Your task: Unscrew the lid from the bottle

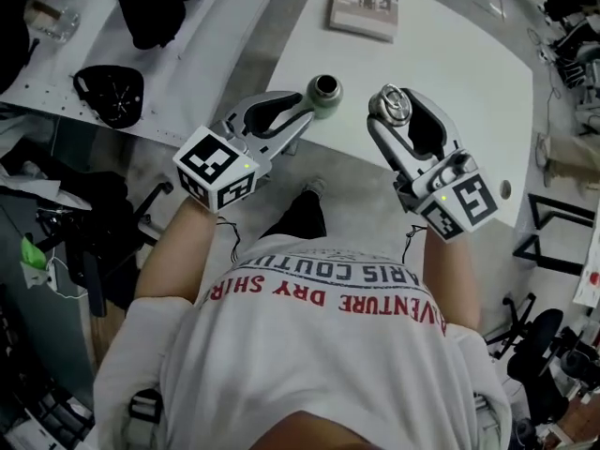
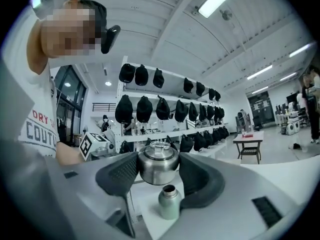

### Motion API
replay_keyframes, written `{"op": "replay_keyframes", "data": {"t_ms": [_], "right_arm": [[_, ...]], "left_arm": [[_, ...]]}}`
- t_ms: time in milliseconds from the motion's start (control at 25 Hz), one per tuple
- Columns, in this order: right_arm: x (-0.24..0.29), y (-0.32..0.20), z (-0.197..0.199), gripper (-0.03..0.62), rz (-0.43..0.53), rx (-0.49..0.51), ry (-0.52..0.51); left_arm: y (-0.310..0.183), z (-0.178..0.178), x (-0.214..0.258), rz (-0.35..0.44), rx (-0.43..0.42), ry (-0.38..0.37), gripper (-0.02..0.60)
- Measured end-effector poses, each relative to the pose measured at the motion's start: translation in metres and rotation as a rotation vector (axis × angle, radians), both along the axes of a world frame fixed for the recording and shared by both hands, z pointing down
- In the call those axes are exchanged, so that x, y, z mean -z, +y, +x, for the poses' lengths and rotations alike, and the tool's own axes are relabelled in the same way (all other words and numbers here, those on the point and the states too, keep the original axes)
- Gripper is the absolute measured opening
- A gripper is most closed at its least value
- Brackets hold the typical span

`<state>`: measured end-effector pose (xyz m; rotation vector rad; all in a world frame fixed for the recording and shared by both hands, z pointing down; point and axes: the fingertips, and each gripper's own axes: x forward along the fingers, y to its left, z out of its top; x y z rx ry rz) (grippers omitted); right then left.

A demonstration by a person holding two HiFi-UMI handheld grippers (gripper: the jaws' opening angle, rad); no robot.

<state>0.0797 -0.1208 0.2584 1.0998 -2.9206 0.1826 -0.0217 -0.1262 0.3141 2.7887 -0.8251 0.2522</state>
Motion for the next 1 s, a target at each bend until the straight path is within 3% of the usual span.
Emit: {"op": "replay_keyframes", "data": {"t_ms": [240, 480, 1000], "right_arm": [[0.025, 0.052, 0.006, 0.256, 0.006, -0.032, 0.015], [0.042, 0.094, 0.003, 0.256, 0.021, -0.026, 0.042], [0.036, 0.122, -0.001, 0.256, 0.023, -0.048, 0.061]], "left_arm": [[0.044, -0.001, 0.054, -0.014, 0.087, 0.075, 0.061], [0.091, 0.003, 0.092, 0.017, 0.084, 0.119, 0.054], [0.119, 0.004, 0.086, 0.008, 0.083, 0.11, 0.054]]}}
